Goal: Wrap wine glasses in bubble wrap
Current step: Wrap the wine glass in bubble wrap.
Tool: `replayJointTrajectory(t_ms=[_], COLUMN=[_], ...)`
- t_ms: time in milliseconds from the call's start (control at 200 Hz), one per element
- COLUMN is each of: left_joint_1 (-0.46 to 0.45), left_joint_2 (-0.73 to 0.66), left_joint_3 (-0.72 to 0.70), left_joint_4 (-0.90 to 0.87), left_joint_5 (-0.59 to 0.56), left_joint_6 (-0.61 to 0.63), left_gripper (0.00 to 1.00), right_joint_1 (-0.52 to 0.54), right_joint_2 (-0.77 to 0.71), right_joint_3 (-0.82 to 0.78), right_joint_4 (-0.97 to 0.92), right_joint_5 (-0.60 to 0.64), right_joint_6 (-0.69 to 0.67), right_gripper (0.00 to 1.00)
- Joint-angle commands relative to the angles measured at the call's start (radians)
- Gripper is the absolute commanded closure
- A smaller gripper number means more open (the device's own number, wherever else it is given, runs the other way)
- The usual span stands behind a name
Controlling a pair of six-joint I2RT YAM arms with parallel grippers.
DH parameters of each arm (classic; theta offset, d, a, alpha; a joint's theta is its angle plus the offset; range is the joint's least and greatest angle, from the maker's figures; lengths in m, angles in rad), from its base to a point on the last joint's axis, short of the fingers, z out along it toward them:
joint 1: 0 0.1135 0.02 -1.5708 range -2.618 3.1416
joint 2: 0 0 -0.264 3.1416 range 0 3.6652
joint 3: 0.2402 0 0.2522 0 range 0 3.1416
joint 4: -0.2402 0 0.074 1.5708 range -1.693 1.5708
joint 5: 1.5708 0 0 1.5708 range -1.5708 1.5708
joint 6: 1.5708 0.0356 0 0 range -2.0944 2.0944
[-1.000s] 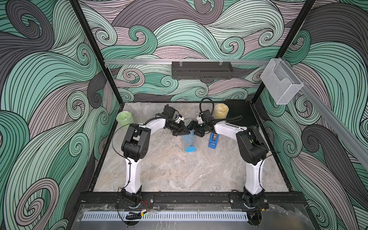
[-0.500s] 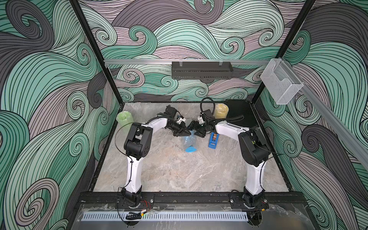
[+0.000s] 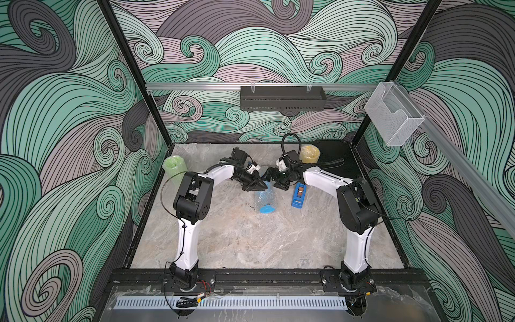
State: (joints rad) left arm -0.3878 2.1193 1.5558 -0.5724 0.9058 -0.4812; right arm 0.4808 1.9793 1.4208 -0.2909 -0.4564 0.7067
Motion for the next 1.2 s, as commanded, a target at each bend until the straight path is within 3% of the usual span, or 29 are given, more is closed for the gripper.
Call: replayJointTrajectory(t_ms=[0,475,981,1101,1196], left_joint_1=[-0.007,-0.006,-0.009,-0.010,-0.010], left_joint_2=[0.033,0.038,0.034,0.033,0.033], left_joint_3=[0.030,0.044,0.044,0.043,0.044], left_joint_4=[-0.017,-0.021,-0.024,-0.023,-0.023], left_joint_5=[-0.053,-0.045,-0.055,-0.057,-0.057], left_joint_6=[0.008,-0.002,0.000,0.001,-0.002], left_gripper=[0.80,0.79,0.77,0.77,0.77], right_joint_1=[0.005,-0.031,0.000,0.005,0.005], right_joint_2=[-0.026,-0.166,-0.081,-0.074,-0.072], right_joint_3=[0.017,-0.232,-0.198,-0.196,-0.196], right_joint_4=[-0.042,0.049,0.038,0.035,0.038], right_joint_5=[-0.060,-0.162,-0.175,-0.175,-0.176], right_joint_6=[-0.050,-0.129,-0.145,-0.144,-0.141], right_gripper=[0.12,0.25,0.54,0.57,0.67])
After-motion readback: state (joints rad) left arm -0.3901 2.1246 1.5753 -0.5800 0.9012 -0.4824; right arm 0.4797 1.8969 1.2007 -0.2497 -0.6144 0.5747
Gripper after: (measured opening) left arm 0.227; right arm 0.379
